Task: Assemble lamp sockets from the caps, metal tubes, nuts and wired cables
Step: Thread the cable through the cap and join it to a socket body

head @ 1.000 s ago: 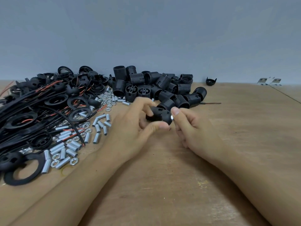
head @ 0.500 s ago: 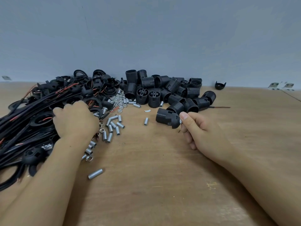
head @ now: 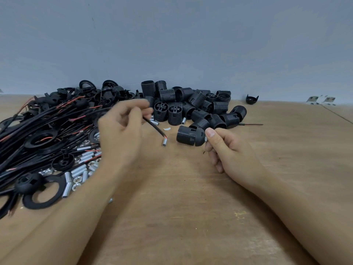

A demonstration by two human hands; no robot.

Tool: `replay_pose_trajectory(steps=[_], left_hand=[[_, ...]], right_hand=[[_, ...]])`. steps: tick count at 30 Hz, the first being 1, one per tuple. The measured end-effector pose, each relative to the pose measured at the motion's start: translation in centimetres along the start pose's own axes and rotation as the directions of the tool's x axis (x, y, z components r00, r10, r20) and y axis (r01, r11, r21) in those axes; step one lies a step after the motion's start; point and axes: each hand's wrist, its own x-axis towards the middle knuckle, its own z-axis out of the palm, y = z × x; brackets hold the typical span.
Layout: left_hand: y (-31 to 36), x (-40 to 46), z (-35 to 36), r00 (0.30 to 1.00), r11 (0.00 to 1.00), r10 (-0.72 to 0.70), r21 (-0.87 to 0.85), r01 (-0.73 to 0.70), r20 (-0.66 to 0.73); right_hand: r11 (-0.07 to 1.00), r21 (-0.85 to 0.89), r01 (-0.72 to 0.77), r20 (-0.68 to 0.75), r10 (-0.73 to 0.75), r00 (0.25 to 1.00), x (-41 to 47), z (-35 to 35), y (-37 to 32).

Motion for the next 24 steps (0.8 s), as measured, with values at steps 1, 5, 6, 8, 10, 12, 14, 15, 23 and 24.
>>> replay_pose_trajectory(steps=[1,5,6,8,10,12,14,15,23,24], left_hand=[[0.2,-0.8,0.5,0.990,0.992,0.119,0.021,-0.121,0.081],[-0.1,-2.5,1.8,0.819,0.847,0.481,0.077,-0.527,0.314],[-0.1,-2.5,2.0,0.773,0.801,0.535,0.086,-0.593,0.340],[-0.1,-2.3,2.2,0.693,0.708,0.630,0.109,-0.698,0.351],[-0.3,-1.8,2.1,0.666,0.654,0.678,0.159,-0.740,0.312],[-0.5,-1.4,1.8,0.685,0.656,0.685,0.198,-0.728,0.248],[-0.8,-1.2,1.4,0.705,0.667,0.683,0.229,-0.709,0.191],[-0.9,-1.0,1.2,0.709,0.668,0.685,0.243,-0.703,0.167],[-1.1,-1.5,1.5,0.691,0.654,0.691,0.224,-0.723,0.214],[-1.1,-1.6,1.6,0.696,0.660,0.680,0.223,-0.718,0.230]], right_hand=[[1.000,0.004,0.003,-0.012,-0.002,1.000,0.0,0.0,0.0],[0.995,0.095,-0.017,-0.057,0.022,0.998,0.1,-0.3,-0.2],[0.988,0.150,-0.024,-0.060,0.033,0.998,0.1,-0.4,-0.2],[0.965,0.260,-0.033,-0.046,0.046,0.998,0.1,-0.7,-0.3],[0.943,0.330,-0.041,-0.021,0.051,0.998,0.2,-0.8,-0.3],[0.929,0.368,-0.044,-0.007,0.051,0.999,0.3,-1.0,-0.2],[0.914,0.404,-0.044,0.005,0.046,0.999,0.3,-1.1,-0.1],[0.906,0.422,-0.041,0.011,0.040,0.999,0.3,-1.2,0.0],[0.878,0.474,-0.058,0.049,0.040,0.998,0.3,-1.3,0.3],[0.879,0.474,-0.057,0.052,0.037,0.998,0.3,-1.3,0.3]])
